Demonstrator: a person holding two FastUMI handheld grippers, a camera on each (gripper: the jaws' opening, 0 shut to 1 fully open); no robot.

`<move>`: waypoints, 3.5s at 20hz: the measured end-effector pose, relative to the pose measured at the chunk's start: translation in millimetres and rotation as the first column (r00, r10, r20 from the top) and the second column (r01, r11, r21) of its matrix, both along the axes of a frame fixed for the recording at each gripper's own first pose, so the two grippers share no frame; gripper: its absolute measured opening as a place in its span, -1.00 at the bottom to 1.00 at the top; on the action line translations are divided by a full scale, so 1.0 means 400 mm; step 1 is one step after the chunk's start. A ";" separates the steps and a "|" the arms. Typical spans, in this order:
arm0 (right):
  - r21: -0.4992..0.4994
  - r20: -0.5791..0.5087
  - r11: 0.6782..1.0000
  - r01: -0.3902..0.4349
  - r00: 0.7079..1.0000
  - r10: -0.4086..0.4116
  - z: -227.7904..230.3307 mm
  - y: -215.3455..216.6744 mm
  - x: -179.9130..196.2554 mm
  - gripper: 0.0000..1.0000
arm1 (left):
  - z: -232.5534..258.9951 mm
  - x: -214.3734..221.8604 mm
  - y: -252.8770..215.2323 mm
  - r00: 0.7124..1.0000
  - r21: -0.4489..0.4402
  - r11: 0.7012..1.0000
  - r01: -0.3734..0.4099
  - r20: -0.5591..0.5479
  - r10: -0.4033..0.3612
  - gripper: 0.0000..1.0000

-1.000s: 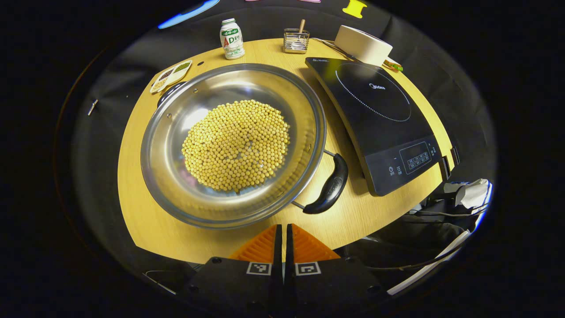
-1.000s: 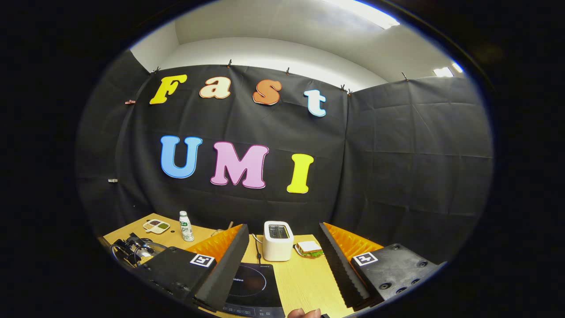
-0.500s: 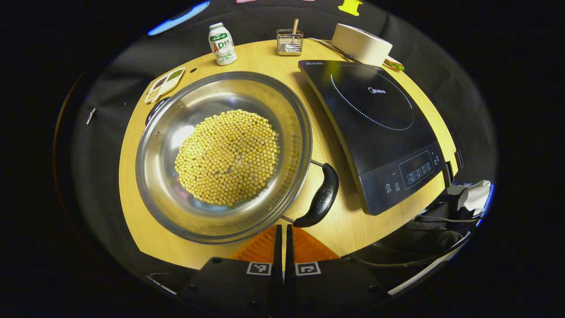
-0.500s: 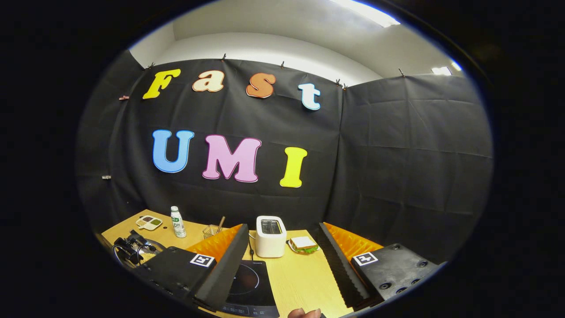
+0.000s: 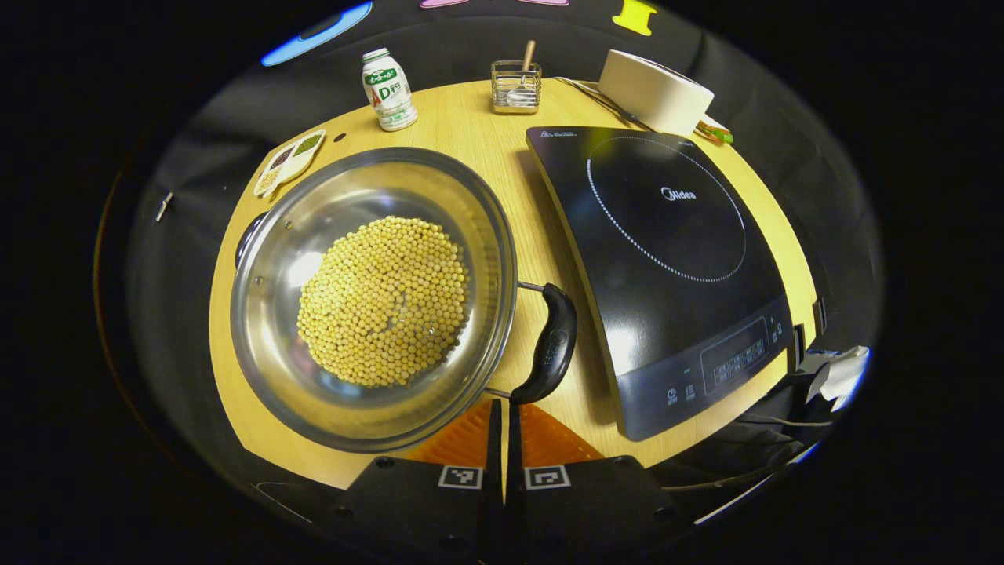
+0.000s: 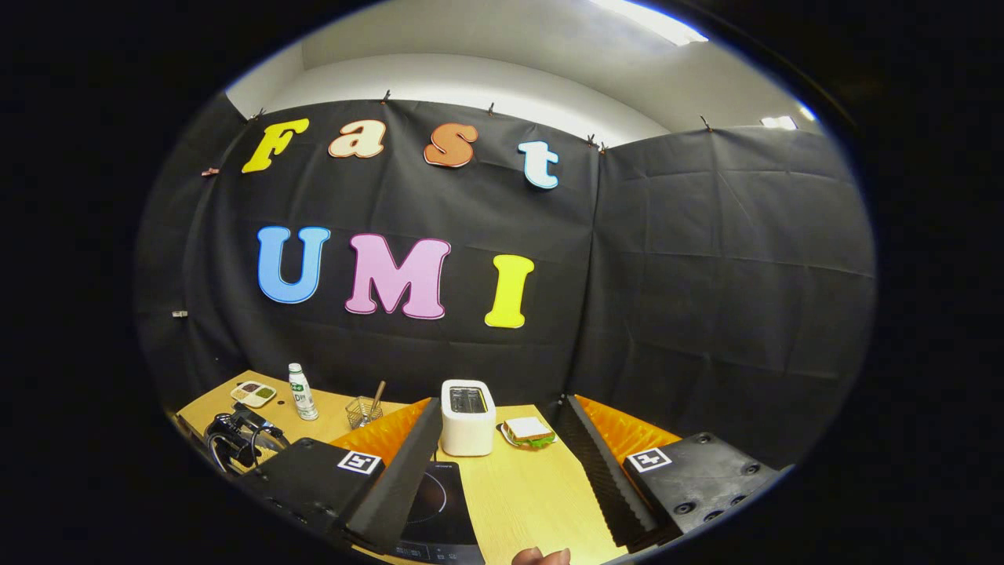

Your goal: First push the handle of the pot to place it horizontally, then grasp the pot with both hands and set it on the induction cooktop.

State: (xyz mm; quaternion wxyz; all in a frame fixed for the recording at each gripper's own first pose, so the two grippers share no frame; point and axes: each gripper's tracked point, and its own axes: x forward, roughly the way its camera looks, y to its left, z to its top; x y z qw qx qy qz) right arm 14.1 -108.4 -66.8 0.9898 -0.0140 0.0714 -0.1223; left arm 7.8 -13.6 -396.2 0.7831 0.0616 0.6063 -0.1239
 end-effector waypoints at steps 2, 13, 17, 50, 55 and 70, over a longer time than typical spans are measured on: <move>0.000 -0.003 1.000 0.005 1.000 -0.005 -0.005 -0.009 0.003 0.95 | 0.000 0.023 -0.013 1.000 -0.005 1.000 -0.021 0.006 0.021 -0.90; -0.020 -0.038 1.000 0.022 0.999 -0.022 -0.036 -0.037 0.022 0.95 | -0.007 0.160 -0.068 0.996 -0.012 0.997 -0.080 0.043 0.081 -0.89; -0.030 -0.052 0.999 0.034 0.998 -0.036 -0.049 -0.050 0.024 0.95 | -0.013 0.202 -0.079 0.995 -0.013 0.996 -0.093 0.045 0.093 -0.89; 0.108 -0.099 0.908 -0.404 0.905 0.414 -0.150 0.505 0.173 0.96 | 0.336 0.234 0.320 0.829 -0.242 0.963 -0.115 0.511 0.227 0.92; 0.179 -0.158 0.863 -0.472 0.852 0.498 -0.247 0.650 0.225 0.96 | 0.283 0.252 0.500 0.822 -0.208 0.960 -0.187 0.503 0.269 0.91; 0.423 -0.527 0.822 -0.381 0.635 0.565 -0.711 0.910 0.288 0.98 | -0.037 0.419 0.674 0.931 -0.161 0.965 -0.208 0.271 0.245 0.86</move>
